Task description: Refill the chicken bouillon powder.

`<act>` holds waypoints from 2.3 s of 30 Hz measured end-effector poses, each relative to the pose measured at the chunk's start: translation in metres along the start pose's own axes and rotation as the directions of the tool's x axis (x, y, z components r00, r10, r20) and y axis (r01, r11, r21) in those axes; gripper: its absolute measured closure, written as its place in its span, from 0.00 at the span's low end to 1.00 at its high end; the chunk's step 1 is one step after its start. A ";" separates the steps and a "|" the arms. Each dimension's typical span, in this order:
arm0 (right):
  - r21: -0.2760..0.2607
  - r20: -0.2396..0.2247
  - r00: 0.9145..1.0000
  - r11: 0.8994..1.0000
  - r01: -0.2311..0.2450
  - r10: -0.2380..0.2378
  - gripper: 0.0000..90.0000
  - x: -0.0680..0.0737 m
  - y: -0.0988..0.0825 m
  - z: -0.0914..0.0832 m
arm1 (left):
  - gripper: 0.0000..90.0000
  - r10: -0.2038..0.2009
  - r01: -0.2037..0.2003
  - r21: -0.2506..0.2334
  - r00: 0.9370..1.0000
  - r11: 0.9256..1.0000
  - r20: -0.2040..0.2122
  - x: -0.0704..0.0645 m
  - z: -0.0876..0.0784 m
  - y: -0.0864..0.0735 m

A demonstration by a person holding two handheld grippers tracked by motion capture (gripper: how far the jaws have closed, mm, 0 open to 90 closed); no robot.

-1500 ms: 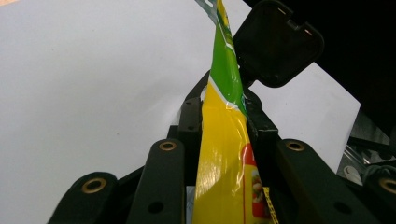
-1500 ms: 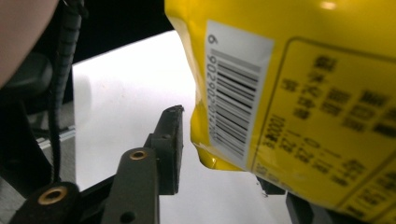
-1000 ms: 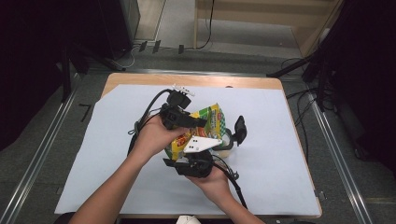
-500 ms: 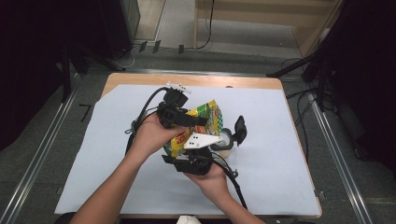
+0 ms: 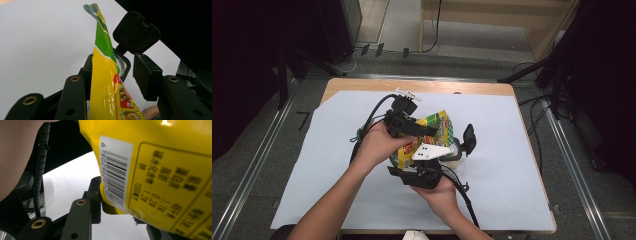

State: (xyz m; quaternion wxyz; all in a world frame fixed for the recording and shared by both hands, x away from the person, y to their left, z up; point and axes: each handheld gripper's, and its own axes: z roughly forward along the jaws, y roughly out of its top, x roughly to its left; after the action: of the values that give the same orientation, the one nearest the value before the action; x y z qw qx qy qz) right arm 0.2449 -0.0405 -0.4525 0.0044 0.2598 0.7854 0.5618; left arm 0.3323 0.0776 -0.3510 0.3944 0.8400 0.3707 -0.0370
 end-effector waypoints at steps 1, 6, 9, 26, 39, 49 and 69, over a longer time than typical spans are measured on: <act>0.001 -0.002 1.000 1.000 -0.001 0.001 0.75 0.000 0.000 0.000 | 0.65 -0.002 0.002 0.006 1.000 1.000 0.003 0.000 -0.001 0.000; 0.005 0.006 1.000 1.000 0.018 -0.018 0.75 0.004 0.004 -0.002 | 0.65 -0.026 0.026 0.018 1.000 1.000 0.009 0.003 -0.006 0.001; 0.011 0.006 1.000 1.000 0.014 -0.014 0.75 0.005 0.003 -0.001 | 0.67 -0.031 0.031 0.040 1.000 0.999 -0.001 0.004 -0.005 0.001; 0.008 -0.014 1.000 1.000 -0.010 0.010 0.75 0.005 0.005 0.000 | 0.82 -0.015 0.018 0.043 0.999 0.999 -0.050 0.002 -0.007 0.003; 0.032 0.027 0.998 0.998 0.060 -0.060 0.74 0.011 0.006 0.003 | 0.84 0.037 -0.035 0.031 0.995 0.999 -0.091 -0.007 -0.010 0.003; 0.026 0.043 0.999 0.999 0.029 -0.030 0.76 0.008 0.007 0.005 | 0.85 0.064 -0.063 0.010 0.992 0.998 -0.110 -0.012 -0.011 0.003; 0.029 0.029 1.000 1.000 -0.004 0.003 0.76 0.007 0.007 0.004 | 0.84 0.019 -0.018 0.015 0.995 1.000 -0.094 -0.007 -0.007 0.004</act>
State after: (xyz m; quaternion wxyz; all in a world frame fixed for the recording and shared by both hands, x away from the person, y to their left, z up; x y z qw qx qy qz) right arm 0.2428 -0.0328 -0.4456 0.0111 0.2693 0.7930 0.5463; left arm 0.3286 0.0766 -0.3413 0.3708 0.8470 0.3808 0.0036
